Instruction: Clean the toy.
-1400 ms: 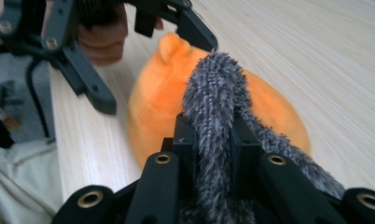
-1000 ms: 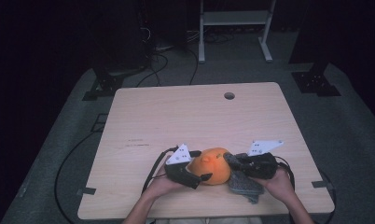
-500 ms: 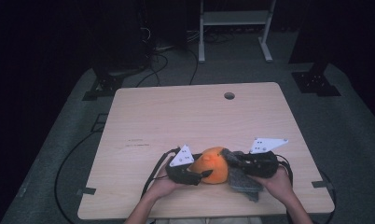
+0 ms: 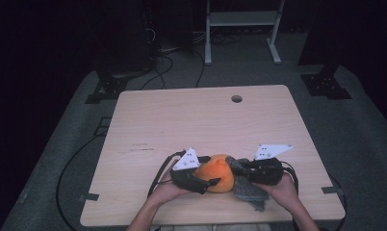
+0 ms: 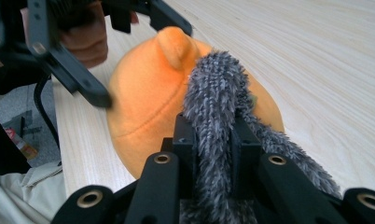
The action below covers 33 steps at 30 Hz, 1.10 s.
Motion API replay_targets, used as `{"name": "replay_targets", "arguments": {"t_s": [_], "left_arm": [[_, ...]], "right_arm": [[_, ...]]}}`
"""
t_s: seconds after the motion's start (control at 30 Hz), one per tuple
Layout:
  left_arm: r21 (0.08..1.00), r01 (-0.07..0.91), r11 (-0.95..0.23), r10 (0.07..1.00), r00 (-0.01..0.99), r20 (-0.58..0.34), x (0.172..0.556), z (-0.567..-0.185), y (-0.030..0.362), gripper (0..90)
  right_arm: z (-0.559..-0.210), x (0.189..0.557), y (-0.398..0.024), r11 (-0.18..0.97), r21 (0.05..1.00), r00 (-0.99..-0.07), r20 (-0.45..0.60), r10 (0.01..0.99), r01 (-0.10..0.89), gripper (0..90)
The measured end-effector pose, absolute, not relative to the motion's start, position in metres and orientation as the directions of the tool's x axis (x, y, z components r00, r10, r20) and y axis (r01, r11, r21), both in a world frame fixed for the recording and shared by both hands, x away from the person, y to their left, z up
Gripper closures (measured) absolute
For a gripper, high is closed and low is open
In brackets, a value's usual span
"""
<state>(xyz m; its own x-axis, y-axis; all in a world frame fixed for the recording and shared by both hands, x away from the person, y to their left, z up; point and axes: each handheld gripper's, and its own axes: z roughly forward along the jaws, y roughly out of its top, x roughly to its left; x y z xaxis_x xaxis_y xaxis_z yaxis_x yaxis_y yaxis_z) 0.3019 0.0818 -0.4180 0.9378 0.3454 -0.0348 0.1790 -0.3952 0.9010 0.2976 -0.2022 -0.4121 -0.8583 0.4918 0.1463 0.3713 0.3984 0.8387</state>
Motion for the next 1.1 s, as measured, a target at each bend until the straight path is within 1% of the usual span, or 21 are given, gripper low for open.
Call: {"name": "replay_targets", "arguments": {"t_s": [0.03,0.07,0.1,0.13,0.2,0.27,0.33,0.4,0.47,0.53,0.6,0.63,0.67,0.7,0.77,0.83,0.9,0.93,0.97,1.03,1.1], "left_arm": [[0.884,0.217,-0.413,0.364,0.930,-0.059,0.307,-0.423,0.085,13.3],[0.884,0.217,-0.413,0.364,0.930,-0.059,0.307,-0.423,0.085,12.8],[0.869,0.272,-0.414,0.367,0.923,-0.115,0.312,-0.433,0.085,13.2],[0.871,0.292,-0.395,0.368,0.919,-0.141,0.313,-0.437,0.084,15.7],[0.882,0.260,-0.393,0.374,0.921,-0.104,0.311,-0.435,0.084,26.6],[0.888,0.252,-0.384,0.377,0.921,-0.098,0.310,-0.428,0.086,33.6],[0.895,0.234,-0.380,0.387,0.919,-0.077,0.309,-0.421,0.091,36.2],[0.885,0.241,-0.398,0.393,0.917,-0.073,0.310,-0.418,0.093,36.9],[0.887,0.242,-0.394,0.390,0.918,-0.077,0.309,-0.418,0.093,37.0],[0.884,0.238,-0.402,0.386,0.920,-0.072,0.308,-0.418,0.088,36.5],[0.882,0.232,-0.411,0.390,0.919,-0.060,0.307,-0.418,0.087,31.5],[0.894,0.247,-0.375,0.380,0.920,-0.095,0.308,-0.419,0.089,26.9],[0.894,0.247,-0.375,0.380,0.920,-0.095,0.308,-0.419,0.089,24.0],[0.904,0.264,-0.336,0.348,0.927,-0.142,0.311,-0.420,0.094,21.5],[0.901,0.275,-0.336,0.329,0.930,-0.161,0.314,-0.423,0.095,17.5],[0.898,0.253,-0.360,0.333,0.934,-0.130,0.313,-0.426,0.089,14.3],[0.894,0.216,-0.393,0.357,0.932,-0.068,0.310,-0.429,0.082,14.3],[0.894,0.216,-0.393,0.357,0.932,-0.068,0.310,-0.429,0.082,14.7],[0.892,0.163,-0.421,0.381,0.924,0.011,0.307,-0.430,0.079,19.3],[0.900,0.168,-0.403,0.396,0.918,0.006,0.306,-0.428,0.080,29.8],[0.900,0.182,-0.396,0.392,0.920,-0.014,0.306,-0.424,0.081,34.3]], "right_arm": [[-0.414,0.300,-0.205,0.390,0.839,-0.853,0.154,0.498,0.380,75.3],[-0.414,0.300,-0.205,0.390,0.839,-0.853,0.154,0.498,0.380,75.3],[-0.416,0.302,-0.208,0.375,0.839,-0.846,0.173,0.505,0.395,75.3],[-0.416,0.303,-0.209,0.375,0.837,-0.845,0.174,0.505,0.397,75.3],[-0.414,0.302,-0.207,0.385,0.838,-0.844,0.153,0.514,0.387,75.2],[-0.410,0.301,-0.207,0.371,0.850,-0.842,0.142,0.521,0.373,75.2],[-0.401,0.298,-0.208,0.351,0.873,-0.846,0.120,0.520,0.339,75.2],[-0.392,0.294,-0.208,0.283,0.908,-0.863,0.142,0.485,0.309,75.2],[-0.388,0.291,-0.206,0.265,0.920,-0.872,0.139,0.469,0.290,75.2],[-0.388,0.286,-0.191,0.325,0.914,-0.884,0.072,0.462,0.244,74.9],[-0.392,0.287,-0.188,0.336,0.909,-0.883,0.068,0.465,0.247,75.0],[-0.396,0.290,-0.190,0.334,0.903,-0.875,0.085,0.476,0.270,75.5],[-0.397,0.291,-0.192,0.338,0.899,-0.868,0.086,0.489,0.279,75.4],[-0.398,0.293,-0.194,0.339,0.897,-0.863,0.084,0.499,0.284,75.5],[-0.401,0.295,-0.199,0.324,0.895,-0.856,0.109,0.506,0.306,75.4],[-0.403,0.298,-0.203,0.312,0.894,-0.849,0.126,0.513,0.322,75.4],[-0.404,0.300,-0.205,0.304,0.895,-0.846,0.134,0.516,0.327,75.3],[-0.404,0.301,-0.205,0.304,0.894,-0.845,0.134,0.518,0.328,75.3],[-0.405,0.301,-0.205,0.302,0.893,-0.844,0.138,0.518,0.332,75.3],[-0.406,0.301,-0.205,0.297,0.895,-0.842,0.139,0.521,0.332,75.3],[-0.404,0.300,-0.205,0.294,0.899,-0.842,0.135,0.523,0.326,75.4]]}}
